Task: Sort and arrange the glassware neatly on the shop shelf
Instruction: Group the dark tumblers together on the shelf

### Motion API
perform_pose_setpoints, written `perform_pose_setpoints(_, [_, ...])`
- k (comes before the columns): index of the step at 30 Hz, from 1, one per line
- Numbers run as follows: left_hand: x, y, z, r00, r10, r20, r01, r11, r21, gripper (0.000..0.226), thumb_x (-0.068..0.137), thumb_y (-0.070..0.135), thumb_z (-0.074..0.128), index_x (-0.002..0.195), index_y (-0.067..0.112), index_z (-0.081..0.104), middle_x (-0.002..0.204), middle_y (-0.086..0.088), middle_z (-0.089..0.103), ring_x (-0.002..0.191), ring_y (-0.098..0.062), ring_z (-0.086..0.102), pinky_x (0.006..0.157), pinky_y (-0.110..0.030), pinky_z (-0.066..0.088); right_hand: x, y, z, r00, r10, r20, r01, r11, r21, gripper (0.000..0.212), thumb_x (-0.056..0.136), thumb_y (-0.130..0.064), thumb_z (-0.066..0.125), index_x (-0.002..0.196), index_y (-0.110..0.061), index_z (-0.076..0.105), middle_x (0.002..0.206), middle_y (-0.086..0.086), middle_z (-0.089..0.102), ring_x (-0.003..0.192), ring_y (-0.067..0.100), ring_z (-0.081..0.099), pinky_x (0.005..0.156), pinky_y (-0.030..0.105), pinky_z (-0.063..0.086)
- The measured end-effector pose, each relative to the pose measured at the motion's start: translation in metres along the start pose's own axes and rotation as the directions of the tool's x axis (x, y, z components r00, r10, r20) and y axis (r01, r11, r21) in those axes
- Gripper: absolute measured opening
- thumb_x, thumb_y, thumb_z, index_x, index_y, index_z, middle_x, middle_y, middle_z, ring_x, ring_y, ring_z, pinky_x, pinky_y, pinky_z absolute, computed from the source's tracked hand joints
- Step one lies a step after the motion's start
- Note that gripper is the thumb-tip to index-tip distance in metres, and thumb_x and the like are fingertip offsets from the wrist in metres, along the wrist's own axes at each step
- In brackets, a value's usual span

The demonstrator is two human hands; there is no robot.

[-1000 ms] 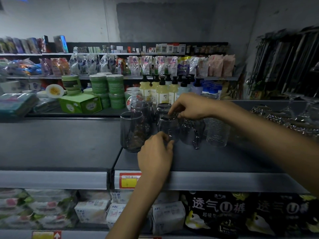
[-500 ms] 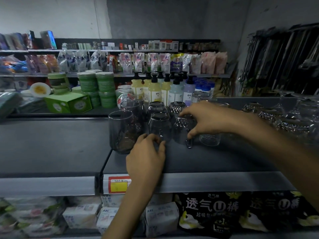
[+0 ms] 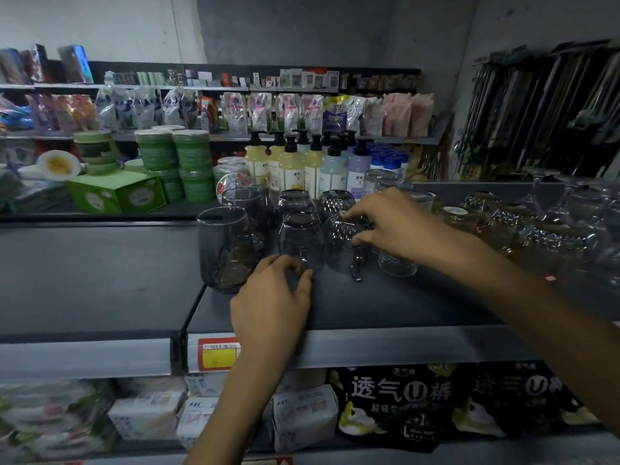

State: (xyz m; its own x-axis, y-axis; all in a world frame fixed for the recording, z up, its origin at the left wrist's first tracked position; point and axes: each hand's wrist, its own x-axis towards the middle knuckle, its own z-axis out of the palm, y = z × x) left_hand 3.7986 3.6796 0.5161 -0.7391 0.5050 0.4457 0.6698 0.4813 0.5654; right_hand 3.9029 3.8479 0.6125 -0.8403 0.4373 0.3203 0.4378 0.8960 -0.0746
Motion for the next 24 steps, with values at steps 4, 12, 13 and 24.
perform_pose_setpoints(4, [-0.0012, 0.0000, -0.0006, 1.000, -0.010, 0.002, 0.010, 1.000, -0.002, 0.018, 0.096, 0.051, 0.062, 0.101, 0.034, 0.067, 0.122, 0.011, 0.067, 0.101, -0.023, 0.067, 0.070, -0.031, 0.036, 0.0000, -0.0022, 0.0022, 1.000, -0.009, -0.016, 0.008, 1.000, -0.018, 0.056, 0.083, -0.034, 0.083, 0.135, -0.022, 0.066, 0.130, 0.006, 0.069, 0.120, 0.026, 0.063, 0.106, 0.041, 0.049])
perform_pose_setpoints(12, [-0.0010, -0.0009, 0.0006, 1.000, 0.003, -0.001, -0.003, 1.000, -0.003, 0.019, 0.096, 0.052, 0.062, 0.103, 0.035, 0.067, 0.123, 0.012, 0.068, 0.100, -0.022, 0.067, 0.070, -0.031, 0.038, -0.0025, 0.0012, 0.0037, 1.000, -0.012, -0.022, 0.011, 1.000, -0.022, 0.056, 0.084, -0.034, 0.082, 0.136, -0.022, 0.064, 0.132, 0.007, 0.067, 0.124, 0.026, 0.061, 0.108, 0.045, 0.048])
perform_pose_setpoints(13, [-0.0006, -0.0009, 0.0007, 1.000, 0.003, -0.001, -0.003, 1.000, -0.001, 0.019, 0.096, 0.052, 0.061, 0.104, 0.036, 0.067, 0.123, 0.012, 0.067, 0.101, -0.021, 0.067, 0.070, -0.031, 0.038, -0.0027, 0.0014, 0.0042, 1.000, -0.012, -0.022, 0.011, 1.000, -0.016, 0.056, 0.084, -0.033, 0.082, 0.136, -0.022, 0.064, 0.133, 0.006, 0.067, 0.125, 0.026, 0.061, 0.109, 0.045, 0.047])
perform_pose_setpoints(24, [0.0006, 0.0001, 0.0004, 1.000, -0.007, 0.011, 0.007, 1.000, 0.009, 0.020, 0.096, 0.056, 0.060, 0.105, 0.039, 0.067, 0.123, 0.015, 0.066, 0.100, -0.019, 0.068, 0.071, -0.031, 0.039, -0.0009, 0.0043, 0.0085, 1.000, -0.023, -0.022, 0.022, 0.999, -0.030, 0.055, 0.085, -0.030, 0.081, 0.136, -0.017, 0.063, 0.135, 0.006, 0.066, 0.128, 0.025, 0.059, 0.111, 0.047, 0.047])
